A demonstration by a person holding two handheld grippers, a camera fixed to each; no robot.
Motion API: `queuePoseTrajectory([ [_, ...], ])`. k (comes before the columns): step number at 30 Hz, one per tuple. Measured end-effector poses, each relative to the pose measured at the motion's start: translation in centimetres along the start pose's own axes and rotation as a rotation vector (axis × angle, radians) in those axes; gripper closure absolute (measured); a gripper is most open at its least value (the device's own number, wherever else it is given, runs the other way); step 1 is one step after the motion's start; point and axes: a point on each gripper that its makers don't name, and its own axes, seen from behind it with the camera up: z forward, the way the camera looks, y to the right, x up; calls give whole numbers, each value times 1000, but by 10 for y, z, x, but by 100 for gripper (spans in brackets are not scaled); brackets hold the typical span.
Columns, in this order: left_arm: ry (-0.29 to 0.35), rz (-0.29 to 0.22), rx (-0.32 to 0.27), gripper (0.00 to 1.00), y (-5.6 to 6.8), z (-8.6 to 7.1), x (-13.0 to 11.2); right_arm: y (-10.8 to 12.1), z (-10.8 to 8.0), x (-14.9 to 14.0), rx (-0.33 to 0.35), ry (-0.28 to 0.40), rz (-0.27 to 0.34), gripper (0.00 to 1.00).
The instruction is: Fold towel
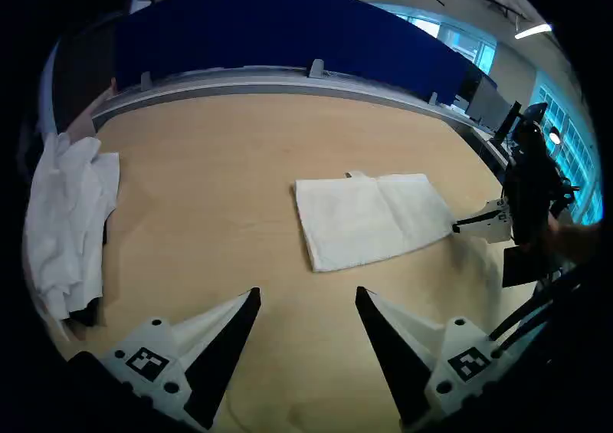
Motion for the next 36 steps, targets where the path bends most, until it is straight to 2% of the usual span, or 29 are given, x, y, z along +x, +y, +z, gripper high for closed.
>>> queuePoseTrajectory([
  [11,4,0,10,8,-4,-11,-3,-4,-17,48,4,72,-20,94],
  [20,12,-13,23,8,-9,-22,-9,-15,-31,92,4,119,-93,94],
  [32,35,-38,34,8,-16,-37,-9,-27,-35,110,10,126,-146,94],
  [36,44,-53,48,8,-21,-47,-10,-37,-32,116,21,126,-173,94],
])
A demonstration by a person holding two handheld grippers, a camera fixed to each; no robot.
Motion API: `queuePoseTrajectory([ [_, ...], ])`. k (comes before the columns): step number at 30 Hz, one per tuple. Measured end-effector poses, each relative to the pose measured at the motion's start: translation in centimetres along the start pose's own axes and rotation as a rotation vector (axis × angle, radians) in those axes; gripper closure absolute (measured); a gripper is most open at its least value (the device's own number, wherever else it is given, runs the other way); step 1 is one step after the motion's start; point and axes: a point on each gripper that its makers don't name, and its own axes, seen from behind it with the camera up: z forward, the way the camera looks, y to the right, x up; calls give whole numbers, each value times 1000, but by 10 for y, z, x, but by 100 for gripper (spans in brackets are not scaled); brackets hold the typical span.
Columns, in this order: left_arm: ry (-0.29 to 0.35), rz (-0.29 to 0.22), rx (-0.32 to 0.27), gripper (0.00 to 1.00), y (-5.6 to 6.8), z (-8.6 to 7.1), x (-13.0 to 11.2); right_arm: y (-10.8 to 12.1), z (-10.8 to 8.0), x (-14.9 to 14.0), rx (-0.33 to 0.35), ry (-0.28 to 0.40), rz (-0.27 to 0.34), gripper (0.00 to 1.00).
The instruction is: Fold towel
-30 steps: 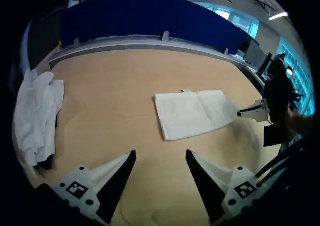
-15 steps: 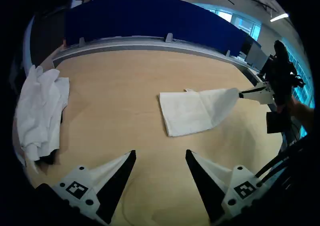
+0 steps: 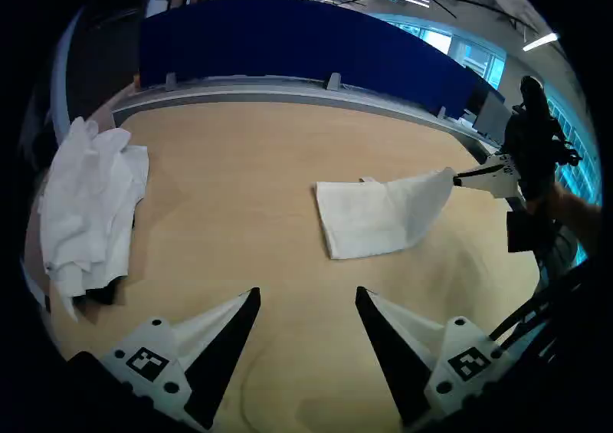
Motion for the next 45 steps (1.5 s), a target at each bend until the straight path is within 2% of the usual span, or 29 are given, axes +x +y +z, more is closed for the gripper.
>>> queuePoseTrajectory([
  [7,35,-27,44,8,-13,-29,1,-27,16,20,44,1,-69,94],
  [14,78,-68,103,8,-29,-70,-3,-73,49,37,123,-17,-166,94],
  [17,91,-97,132,8,-37,-87,-9,-99,65,38,169,-35,-210,94],
  [23,107,-150,193,8,-53,-115,-28,-144,101,20,247,-92,-285,94],
  [29,101,-186,237,8,-64,-130,-49,-165,123,0,281,-145,-288,94],
  [38,106,-201,239,8,-63,-136,-51,-165,123,5,281,-142,-258,92],
  [40,106,-197,237,8,-62,-135,-50,-165,122,6,282,-136,-255,85],
  [42,106,-192,234,8,-62,-135,-48,-166,119,7,284,-128,-251,73],
  [45,109,-185,229,8,-60,-134,-45,-166,115,10,287,-117,-243,45],
])
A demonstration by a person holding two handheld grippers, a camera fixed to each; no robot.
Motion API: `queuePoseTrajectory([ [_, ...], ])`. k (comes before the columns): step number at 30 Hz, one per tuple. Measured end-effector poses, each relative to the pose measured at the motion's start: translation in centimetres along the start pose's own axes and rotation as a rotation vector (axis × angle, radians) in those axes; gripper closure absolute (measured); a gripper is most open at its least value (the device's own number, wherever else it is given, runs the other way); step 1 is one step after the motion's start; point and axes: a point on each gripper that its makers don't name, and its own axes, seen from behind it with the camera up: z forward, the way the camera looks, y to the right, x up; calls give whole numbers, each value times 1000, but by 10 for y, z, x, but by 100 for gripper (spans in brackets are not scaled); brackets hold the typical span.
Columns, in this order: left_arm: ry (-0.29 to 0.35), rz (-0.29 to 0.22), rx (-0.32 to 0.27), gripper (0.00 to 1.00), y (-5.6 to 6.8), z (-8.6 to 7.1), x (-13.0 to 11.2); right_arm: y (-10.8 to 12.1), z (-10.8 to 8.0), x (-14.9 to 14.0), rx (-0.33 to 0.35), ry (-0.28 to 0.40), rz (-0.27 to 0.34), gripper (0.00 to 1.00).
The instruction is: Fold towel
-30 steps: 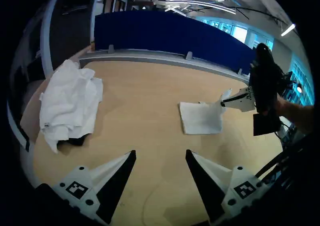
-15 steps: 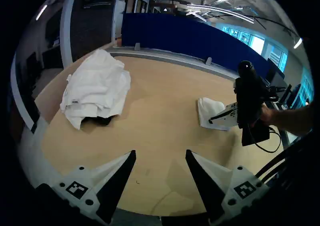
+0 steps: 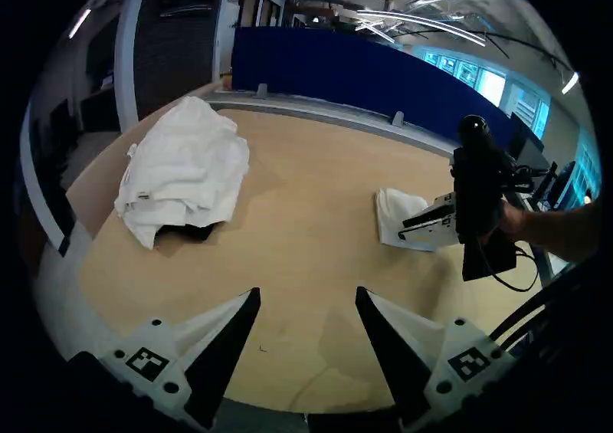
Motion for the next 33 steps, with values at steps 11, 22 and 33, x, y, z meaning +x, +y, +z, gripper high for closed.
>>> queuePoseTrajectory([
  [11,9,-4,-15,8,2,0,8,8,-22,-7,-36,20,10,24],
  [22,13,8,-21,8,6,1,11,22,-39,-34,-79,-6,42,25],
  [33,12,10,-22,8,9,4,11,34,-56,-77,-121,-53,77,24],
])
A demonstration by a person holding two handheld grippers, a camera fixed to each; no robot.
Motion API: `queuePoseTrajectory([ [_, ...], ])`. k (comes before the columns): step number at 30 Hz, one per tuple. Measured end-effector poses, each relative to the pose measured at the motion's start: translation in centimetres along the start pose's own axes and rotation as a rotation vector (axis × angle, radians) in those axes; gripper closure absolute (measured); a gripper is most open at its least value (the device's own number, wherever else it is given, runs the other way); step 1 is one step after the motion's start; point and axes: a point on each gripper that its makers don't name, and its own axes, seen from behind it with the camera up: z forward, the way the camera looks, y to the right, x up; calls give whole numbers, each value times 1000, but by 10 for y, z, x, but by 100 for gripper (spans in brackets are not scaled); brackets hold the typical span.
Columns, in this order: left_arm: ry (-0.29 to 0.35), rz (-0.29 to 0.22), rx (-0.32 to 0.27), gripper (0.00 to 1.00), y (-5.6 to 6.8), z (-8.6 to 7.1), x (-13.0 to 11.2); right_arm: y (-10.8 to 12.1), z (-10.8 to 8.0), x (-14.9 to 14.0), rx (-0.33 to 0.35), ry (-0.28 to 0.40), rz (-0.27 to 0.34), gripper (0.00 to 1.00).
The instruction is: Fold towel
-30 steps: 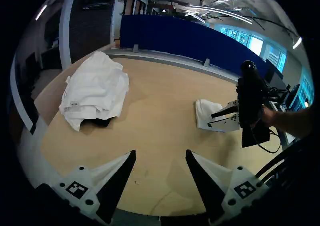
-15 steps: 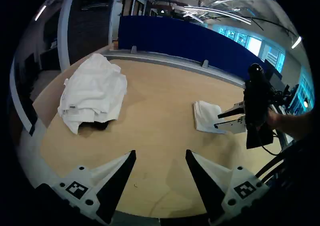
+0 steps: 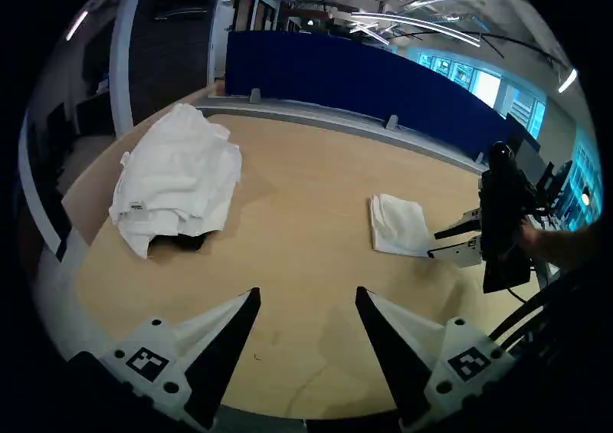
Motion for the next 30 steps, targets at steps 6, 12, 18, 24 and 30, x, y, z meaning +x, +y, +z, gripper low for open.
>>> queuePoseTrajectory([
  [6,0,3,-6,8,5,1,1,2,2,-9,-3,-15,17,27],
  [12,1,4,-8,8,8,2,1,-1,7,-18,2,-32,27,36],
  [18,0,2,-6,8,7,2,0,0,11,-20,4,-32,53,49],
  [24,-1,2,-3,8,5,1,-1,1,15,-21,3,-34,68,71],
  [30,-1,-1,-1,8,4,1,-2,2,14,-19,-8,-30,64,95],
])
